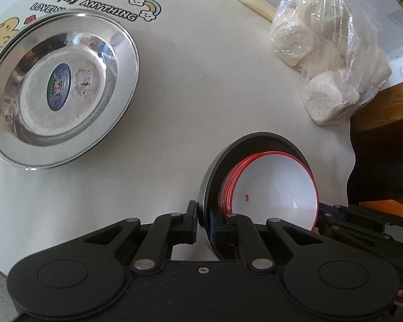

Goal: Organize plates and bowls
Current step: 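Lift the bowl stack with both grippers and carry it over the steel plates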

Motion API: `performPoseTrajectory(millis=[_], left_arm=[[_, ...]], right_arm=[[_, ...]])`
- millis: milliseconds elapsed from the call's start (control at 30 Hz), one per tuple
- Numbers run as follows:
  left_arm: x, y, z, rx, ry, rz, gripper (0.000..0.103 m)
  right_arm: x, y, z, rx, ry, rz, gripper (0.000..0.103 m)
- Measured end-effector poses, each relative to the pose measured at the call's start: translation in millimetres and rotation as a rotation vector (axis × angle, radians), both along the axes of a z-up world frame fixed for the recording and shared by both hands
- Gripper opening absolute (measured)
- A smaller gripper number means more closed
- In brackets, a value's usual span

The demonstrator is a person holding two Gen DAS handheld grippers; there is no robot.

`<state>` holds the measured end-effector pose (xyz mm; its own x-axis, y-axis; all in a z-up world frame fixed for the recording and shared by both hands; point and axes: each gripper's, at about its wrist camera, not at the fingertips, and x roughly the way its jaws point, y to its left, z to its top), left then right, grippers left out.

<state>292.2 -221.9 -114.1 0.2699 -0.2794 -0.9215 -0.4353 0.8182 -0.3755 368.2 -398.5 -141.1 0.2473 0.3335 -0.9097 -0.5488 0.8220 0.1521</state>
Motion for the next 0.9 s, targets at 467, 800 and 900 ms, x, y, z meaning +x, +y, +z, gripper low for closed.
performPoseTrajectory(millis=[467, 800, 900], left_arm=[[3.3, 3.2, 2.9, -0.028, 0.008, -0.032, 0.008], [6.2, 13.7, 9.0, -0.055, -0.012, -0.101, 0.008], [4.8, 22.6, 14.6, -0.054, -0.017, -0.118, 0.008]], right_arm=[[-4.5, -9.4, 1.5, 0.010, 0.050, -0.054, 0.010], [-11.6, -11.4, 11.0, 0.031, 0.036, -0.133, 0.010], [-15.3, -8.5, 14.4, 0.054, 0.040, -0.160, 0.010]])
